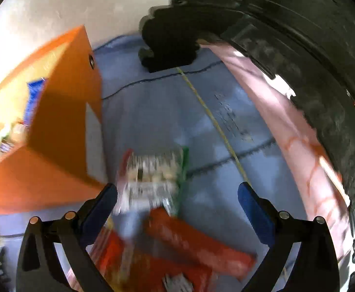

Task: Organize snacks
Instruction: 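Grasp a yellow bread bag with the left tool while the right tool grasps a white snack bag, then carry the yellow bread bag and white snack bag into the orange box and release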

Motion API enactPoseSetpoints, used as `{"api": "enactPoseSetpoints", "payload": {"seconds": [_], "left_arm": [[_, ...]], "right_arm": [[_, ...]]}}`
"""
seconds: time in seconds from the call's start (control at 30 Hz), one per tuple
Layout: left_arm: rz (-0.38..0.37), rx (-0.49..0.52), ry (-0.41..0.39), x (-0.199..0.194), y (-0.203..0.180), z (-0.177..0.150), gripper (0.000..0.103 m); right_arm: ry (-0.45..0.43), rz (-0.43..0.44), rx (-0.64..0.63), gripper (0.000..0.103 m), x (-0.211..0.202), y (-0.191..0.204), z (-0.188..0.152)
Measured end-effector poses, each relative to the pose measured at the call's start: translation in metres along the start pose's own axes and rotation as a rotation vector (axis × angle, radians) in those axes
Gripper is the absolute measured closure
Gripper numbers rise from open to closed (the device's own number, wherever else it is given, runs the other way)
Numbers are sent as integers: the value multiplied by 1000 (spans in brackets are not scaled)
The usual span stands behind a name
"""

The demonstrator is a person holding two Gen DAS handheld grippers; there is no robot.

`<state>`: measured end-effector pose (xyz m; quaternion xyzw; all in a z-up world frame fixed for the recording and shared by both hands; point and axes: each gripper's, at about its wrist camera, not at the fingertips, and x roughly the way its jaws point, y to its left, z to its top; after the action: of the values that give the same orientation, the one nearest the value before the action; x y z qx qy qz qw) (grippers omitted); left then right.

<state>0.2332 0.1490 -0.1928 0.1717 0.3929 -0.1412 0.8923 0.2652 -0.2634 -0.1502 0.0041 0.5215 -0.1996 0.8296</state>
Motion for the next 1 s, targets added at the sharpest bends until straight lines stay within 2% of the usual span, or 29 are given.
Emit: {"api": "enactPoseSetpoints", "payload": {"seconds": [0.03, 0.1, 0.17, 0.2, 0.23, 0.27, 0.3, 0.37, 0.43, 0.47, 0.6, 0.73, 0.83, 0.9, 1.0], "left_arm": [[20, -31, 6, -1, -2, -3, 4], [59, -72, 15, -3, -7, -5, 4], [76, -121, 26, -4, -6, -7, 4], [82, -162, 37, -4, -5, -8, 5], [83, -189, 41, -5, -4, -7, 10], [94, -216, 39, -6, -6, -6, 30], [101, -235, 31, -8, -7, -3, 36], [108, -292, 51, -11, -5, -1, 39], [89, -330, 51, -15, -4, 0, 42], [84, -341, 53, -18, -8, 4, 49], [59, -427, 42, -34, -2, 1, 52], [81, -507, 52, -50, 11, -2, 54], [152, -517, -1, -84, 10, 6, 54], [149, -523, -41, -107, 6, 13, 54], [170, -471, -76, -133, -4, 41, 54]], "right_arm": [[-14, -7, -45, 4, 5, 11, 1], [-16, -79, -121, 4, 13, 22, 1], [35, -78, -151, 9, 25, 24, -1], [28, -42, -124, 19, 23, 20, -4], [39, 22, -104, 42, 21, 17, -4], [45, 43, -88, 50, 19, 16, -5], [47, 6, -83, 52, 15, 16, -7], [41, 6, -95, 57, 10, 18, -12], [22, 3, -109, 58, -1, 17, -18], [14, 3, -110, 58, -6, 15, -20], [-16, 15, -117, 58, -31, 4, -25], [-79, 34, -140, 58, -63, -8, -23], [-153, 63, -158, 58, -99, -12, -24], [-188, 90, -169, 58, -120, -12, -24], [-238, 139, -195, 58, -140, -4, -14]]}}
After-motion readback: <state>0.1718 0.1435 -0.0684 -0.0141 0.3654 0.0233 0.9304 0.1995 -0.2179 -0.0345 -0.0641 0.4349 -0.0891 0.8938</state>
